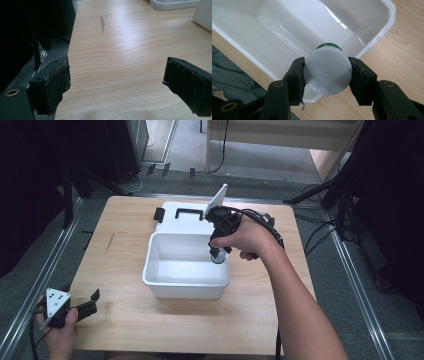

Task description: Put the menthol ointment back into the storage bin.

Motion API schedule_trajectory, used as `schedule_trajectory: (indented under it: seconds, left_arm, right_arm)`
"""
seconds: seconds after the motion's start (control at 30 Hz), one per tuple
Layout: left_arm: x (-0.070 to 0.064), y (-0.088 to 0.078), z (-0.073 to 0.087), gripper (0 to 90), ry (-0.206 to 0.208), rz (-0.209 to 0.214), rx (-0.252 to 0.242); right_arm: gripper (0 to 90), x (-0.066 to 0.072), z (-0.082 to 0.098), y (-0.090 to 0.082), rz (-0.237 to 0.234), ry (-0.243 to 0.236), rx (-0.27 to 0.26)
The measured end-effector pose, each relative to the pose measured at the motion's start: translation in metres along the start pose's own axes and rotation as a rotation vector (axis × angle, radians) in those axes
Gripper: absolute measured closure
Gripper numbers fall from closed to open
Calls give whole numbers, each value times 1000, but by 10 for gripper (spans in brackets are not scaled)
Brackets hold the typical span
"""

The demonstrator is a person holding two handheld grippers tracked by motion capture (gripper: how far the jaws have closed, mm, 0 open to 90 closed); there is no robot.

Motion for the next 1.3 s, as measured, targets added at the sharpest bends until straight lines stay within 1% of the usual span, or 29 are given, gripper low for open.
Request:
schedule_trajectory:
  seconds: [0.37,0.43,0.47,0.77,0.83,0.97,1.17,1.3]
  left_arm:
    - [-1,0,0,78,7,-5,1]
    - [-1,0,0,78,8,-5,2]
    - [-1,0,0,78,9,-5,2]
    - [-1,1,0,77,13,-7,3]
    - [-1,1,0,78,13,-7,3]
    - [-1,0,0,78,14,-6,4]
    - [-1,1,0,78,13,-6,1]
    - [-1,1,0,78,11,-6,2]
  right_arm:
    - [513,5,-5,26,-2,-15,24]
    - [512,5,-5,27,0,-13,30]
    - [513,5,-5,32,-3,-16,37]
    - [513,6,-6,48,-8,-20,38]
    - [512,8,-7,53,-10,-28,45]
    - [512,10,-8,60,-16,-27,49]
    - [513,10,-9,71,-8,-37,64]
    - [512,11,-10,77,-12,-39,68]
Point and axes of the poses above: each handheld gripper's, and its own axes: y roughly forward along the jaws, z roughly out of its underside, x roughly to its left, the point moved 4 cm from there along y, roughly forward along the jaws, and after that the axes turned 8 degrees about -y, right-handed, at the moved point
